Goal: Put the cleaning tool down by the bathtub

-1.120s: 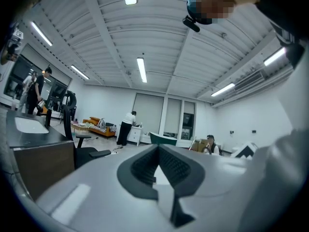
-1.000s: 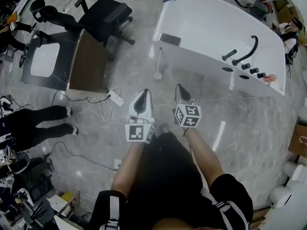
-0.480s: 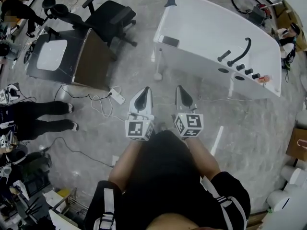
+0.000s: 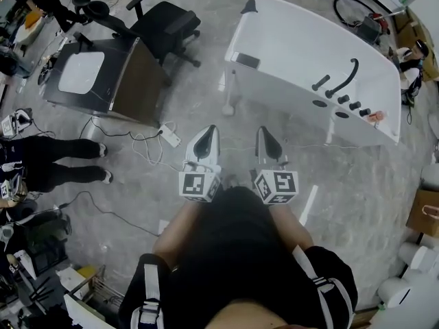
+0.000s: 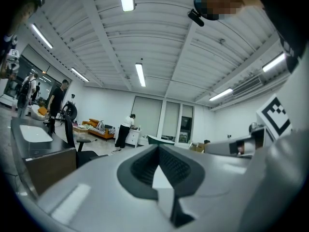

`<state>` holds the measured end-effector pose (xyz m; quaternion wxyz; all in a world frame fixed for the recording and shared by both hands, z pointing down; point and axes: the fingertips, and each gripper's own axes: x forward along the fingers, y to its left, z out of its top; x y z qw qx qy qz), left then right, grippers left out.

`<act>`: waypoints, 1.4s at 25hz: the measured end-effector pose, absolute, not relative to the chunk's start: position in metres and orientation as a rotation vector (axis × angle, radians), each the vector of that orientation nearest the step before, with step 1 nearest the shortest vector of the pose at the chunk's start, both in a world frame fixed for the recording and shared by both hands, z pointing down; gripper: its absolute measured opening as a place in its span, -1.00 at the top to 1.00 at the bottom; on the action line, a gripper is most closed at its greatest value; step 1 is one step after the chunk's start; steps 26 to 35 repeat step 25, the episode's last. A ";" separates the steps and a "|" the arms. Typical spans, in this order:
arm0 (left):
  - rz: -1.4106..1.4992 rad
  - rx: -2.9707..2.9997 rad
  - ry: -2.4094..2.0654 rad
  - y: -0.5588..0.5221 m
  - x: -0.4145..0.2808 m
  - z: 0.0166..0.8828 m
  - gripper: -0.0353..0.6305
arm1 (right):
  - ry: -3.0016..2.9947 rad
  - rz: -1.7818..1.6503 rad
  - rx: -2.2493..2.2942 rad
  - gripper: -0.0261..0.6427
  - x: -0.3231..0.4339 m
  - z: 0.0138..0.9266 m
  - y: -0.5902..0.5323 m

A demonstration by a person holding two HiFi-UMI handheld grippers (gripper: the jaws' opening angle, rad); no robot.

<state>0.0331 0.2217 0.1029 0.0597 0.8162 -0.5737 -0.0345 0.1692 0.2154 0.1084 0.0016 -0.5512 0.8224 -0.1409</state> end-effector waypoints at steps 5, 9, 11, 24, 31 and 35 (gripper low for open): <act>-0.105 2.465 -1.736 0.231 0.030 0.101 0.87 | 2.589 -0.440 -1.718 0.93 0.162 0.105 0.223; -0.107 2.461 -1.732 0.235 0.030 0.103 0.87 | 2.597 -0.434 -1.704 0.93 0.160 0.104 0.227; -0.107 2.463 -1.731 0.236 0.031 0.103 0.87 | 2.601 -0.432 -1.699 0.93 0.159 0.104 0.228; -0.110 2.456 -1.734 0.242 0.028 0.102 0.87 | 2.624 -0.429 -1.678 0.93 0.150 0.101 0.234; -0.109 2.454 -1.735 0.243 0.027 0.102 0.87 | 2.627 -0.430 -1.675 0.93 0.149 0.100 0.234; -0.109 2.454 -1.735 0.243 0.027 0.102 0.87 | 2.627 -0.430 -1.675 0.93 0.149 0.100 0.234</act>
